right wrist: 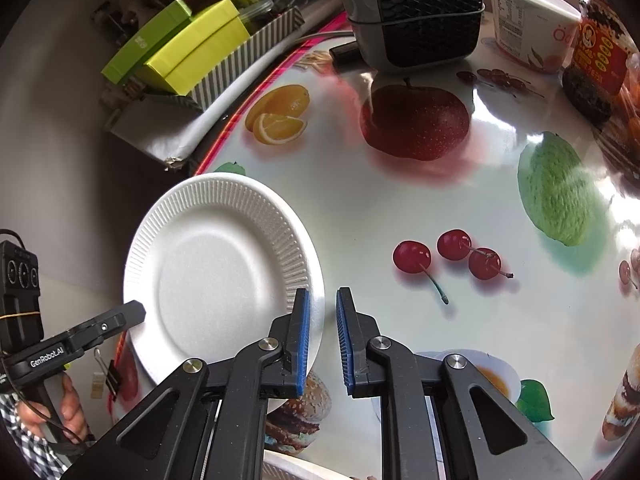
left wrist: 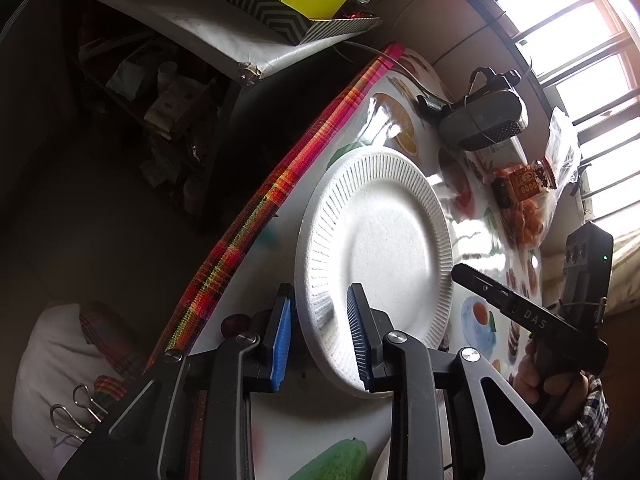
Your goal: Organize plates and bowls
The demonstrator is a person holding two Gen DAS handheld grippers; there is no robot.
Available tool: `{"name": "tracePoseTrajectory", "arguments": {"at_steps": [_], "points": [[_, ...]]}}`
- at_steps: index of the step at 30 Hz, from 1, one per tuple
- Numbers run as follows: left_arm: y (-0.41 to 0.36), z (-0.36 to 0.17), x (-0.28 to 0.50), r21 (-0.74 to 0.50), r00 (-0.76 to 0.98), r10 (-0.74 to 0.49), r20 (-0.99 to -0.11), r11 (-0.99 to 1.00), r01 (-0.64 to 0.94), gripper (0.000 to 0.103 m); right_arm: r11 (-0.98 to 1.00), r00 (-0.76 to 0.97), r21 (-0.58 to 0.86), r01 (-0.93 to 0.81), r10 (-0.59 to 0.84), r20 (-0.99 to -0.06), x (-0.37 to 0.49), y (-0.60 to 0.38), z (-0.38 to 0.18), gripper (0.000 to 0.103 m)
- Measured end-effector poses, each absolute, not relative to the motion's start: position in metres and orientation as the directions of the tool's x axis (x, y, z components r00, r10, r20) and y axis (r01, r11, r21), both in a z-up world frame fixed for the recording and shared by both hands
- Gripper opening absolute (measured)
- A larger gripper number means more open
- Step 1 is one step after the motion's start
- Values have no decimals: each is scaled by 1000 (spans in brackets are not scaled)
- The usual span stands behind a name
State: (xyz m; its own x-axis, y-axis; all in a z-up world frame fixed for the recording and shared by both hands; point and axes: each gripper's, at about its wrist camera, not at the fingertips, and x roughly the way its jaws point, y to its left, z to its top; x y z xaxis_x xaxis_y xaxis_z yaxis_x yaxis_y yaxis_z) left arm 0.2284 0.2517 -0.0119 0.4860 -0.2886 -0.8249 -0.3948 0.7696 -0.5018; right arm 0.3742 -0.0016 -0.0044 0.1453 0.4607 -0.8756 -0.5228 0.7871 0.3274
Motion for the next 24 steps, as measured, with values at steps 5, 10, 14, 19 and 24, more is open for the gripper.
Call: {"name": "tracePoseTrajectory", "arguments": {"at_steps": [5, 10, 14, 19, 24], "points": [[252, -13, 228, -495, 483, -280, -830, 769, -405, 27, 782, 140, 332, -527, 465, -874, 374, -2, -5, 7], [252, -13, 228, -480, 481, -264, -836, 777, -407, 27, 780, 133, 361, -511, 486, -864, 375, -6, -7, 7], [254, -13, 228, -469, 479, -251, -841, 780, -415, 27, 783, 124, 402, -475, 512, -850, 379, -12, -10, 8], [255, -14, 228, -465, 475, -249, -844, 779, -420, 27, 756, 75, 479, -447, 565, -822, 383, -18, -15, 13], [256, -15, 228, -461, 469, -246, -848, 780, -424, 27, 737, 51, 512, -441, 590, -805, 382, -16, -16, 20]]}}
